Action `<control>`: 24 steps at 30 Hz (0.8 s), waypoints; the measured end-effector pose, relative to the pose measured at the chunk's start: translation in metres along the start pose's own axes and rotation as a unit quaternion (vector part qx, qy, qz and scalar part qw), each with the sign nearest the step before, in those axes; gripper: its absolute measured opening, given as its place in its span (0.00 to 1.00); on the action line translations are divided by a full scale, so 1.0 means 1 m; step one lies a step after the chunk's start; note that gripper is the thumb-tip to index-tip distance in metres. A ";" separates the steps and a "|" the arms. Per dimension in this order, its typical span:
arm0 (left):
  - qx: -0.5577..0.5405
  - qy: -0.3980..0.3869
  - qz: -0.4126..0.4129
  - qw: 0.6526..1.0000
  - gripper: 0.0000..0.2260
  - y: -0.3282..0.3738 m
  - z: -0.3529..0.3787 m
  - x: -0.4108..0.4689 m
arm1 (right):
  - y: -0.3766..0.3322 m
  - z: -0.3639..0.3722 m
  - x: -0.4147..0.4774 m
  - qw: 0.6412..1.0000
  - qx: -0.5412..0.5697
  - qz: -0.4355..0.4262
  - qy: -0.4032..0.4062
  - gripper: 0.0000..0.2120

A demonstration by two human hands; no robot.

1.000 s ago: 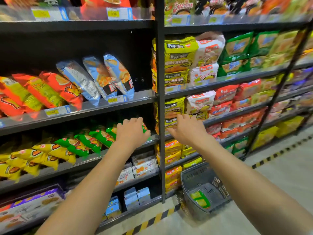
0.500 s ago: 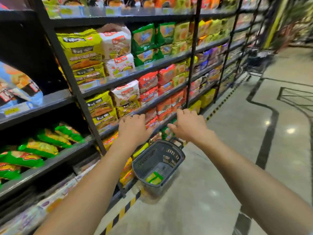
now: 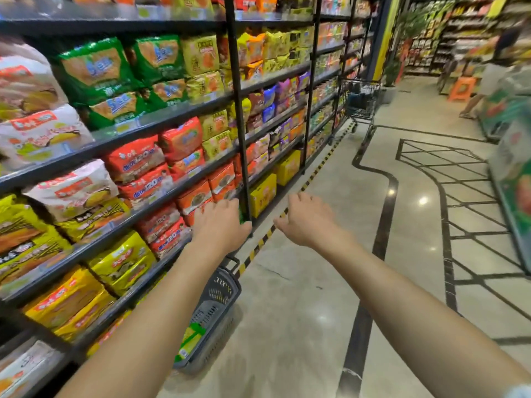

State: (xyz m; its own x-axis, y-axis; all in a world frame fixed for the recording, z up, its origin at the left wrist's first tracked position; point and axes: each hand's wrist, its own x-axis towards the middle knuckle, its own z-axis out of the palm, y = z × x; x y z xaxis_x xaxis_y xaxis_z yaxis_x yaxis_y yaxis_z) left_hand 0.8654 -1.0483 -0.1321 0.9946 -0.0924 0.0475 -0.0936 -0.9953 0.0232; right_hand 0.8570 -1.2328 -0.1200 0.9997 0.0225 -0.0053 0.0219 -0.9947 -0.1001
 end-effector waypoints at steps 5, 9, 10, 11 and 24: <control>-0.003 -0.021 0.022 1.000 0.25 0.060 0.013 0.063 | 0.071 -0.004 0.046 1.000 -0.002 0.014 -0.008 0.32; -0.023 -0.043 0.031 0.998 0.29 0.095 0.021 0.122 | 0.108 -0.001 0.094 0.999 -0.016 0.027 -0.027 0.34; -0.023 -0.044 0.034 0.998 0.29 0.101 0.026 0.138 | 0.116 0.002 0.109 0.999 -0.018 0.030 -0.027 0.34; -0.021 -0.042 0.039 0.998 0.27 0.107 0.031 0.156 | 0.124 0.005 0.124 0.999 -0.021 0.032 -0.027 0.33; -0.053 -0.053 0.045 0.996 0.25 0.159 0.069 0.448 | 0.222 0.012 0.392 0.996 -0.041 0.064 -0.044 0.30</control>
State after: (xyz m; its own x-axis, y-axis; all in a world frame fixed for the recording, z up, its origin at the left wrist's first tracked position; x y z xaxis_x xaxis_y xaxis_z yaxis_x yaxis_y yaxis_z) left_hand 1.2993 -1.2494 -0.1757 0.9808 -0.1883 -0.0510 -0.1805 -0.9751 0.1290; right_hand 1.2541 -1.4434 -0.1566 0.9900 -0.0996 -0.1003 -0.1013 -0.9948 -0.0116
